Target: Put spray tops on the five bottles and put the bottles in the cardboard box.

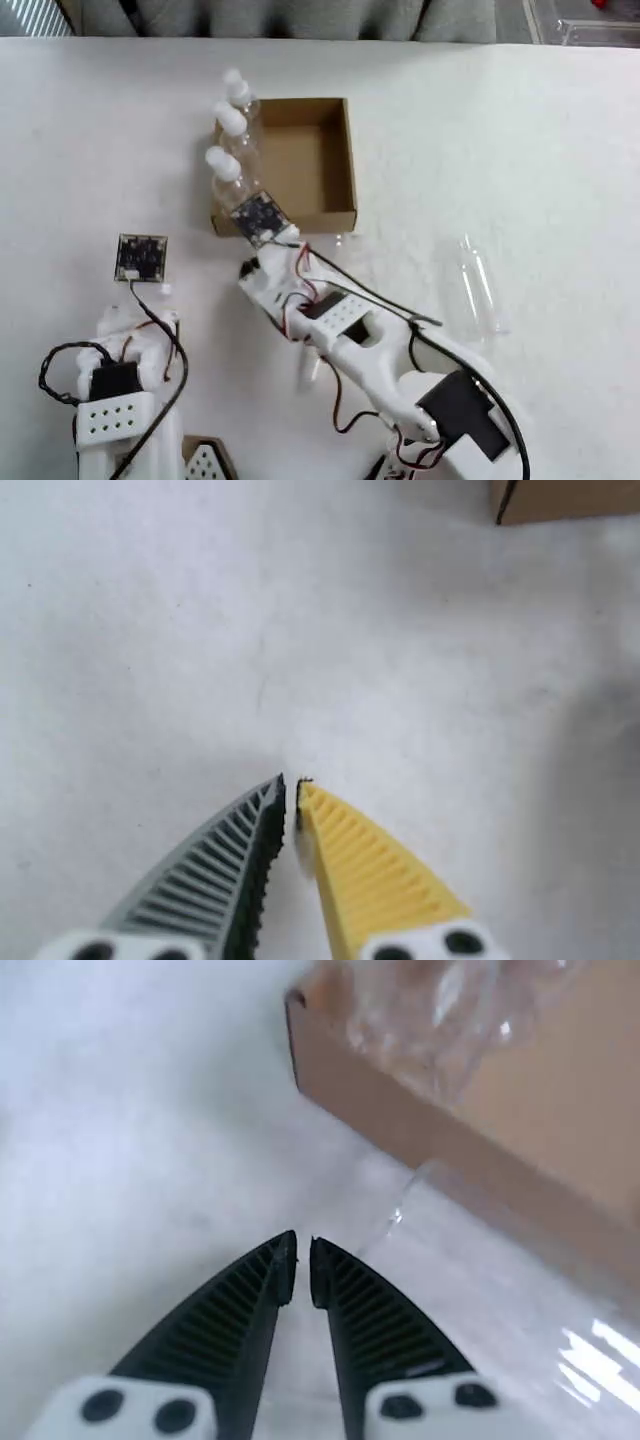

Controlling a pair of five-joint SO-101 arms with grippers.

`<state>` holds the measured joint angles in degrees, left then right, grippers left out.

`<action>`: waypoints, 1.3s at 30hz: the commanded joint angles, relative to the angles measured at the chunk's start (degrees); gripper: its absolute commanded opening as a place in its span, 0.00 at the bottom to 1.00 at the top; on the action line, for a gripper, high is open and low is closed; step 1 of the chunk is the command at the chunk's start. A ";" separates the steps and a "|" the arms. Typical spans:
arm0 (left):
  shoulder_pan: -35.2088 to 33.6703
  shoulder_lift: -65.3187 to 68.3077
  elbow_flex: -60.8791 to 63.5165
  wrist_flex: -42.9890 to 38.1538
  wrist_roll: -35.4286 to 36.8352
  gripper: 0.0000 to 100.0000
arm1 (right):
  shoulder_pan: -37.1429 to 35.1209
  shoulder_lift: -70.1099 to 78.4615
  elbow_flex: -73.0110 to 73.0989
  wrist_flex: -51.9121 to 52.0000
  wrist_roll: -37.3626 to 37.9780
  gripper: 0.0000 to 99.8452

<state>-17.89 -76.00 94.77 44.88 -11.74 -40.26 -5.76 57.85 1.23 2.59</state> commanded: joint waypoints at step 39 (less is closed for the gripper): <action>-0.40 -0.84 -0.26 -1.58 -0.70 0.02 | -3.82 -22.46 12.04 -9.54 0.09 0.02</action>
<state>-17.89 -76.00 94.77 44.88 -11.74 -43.52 -36.00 72.09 -0.53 2.77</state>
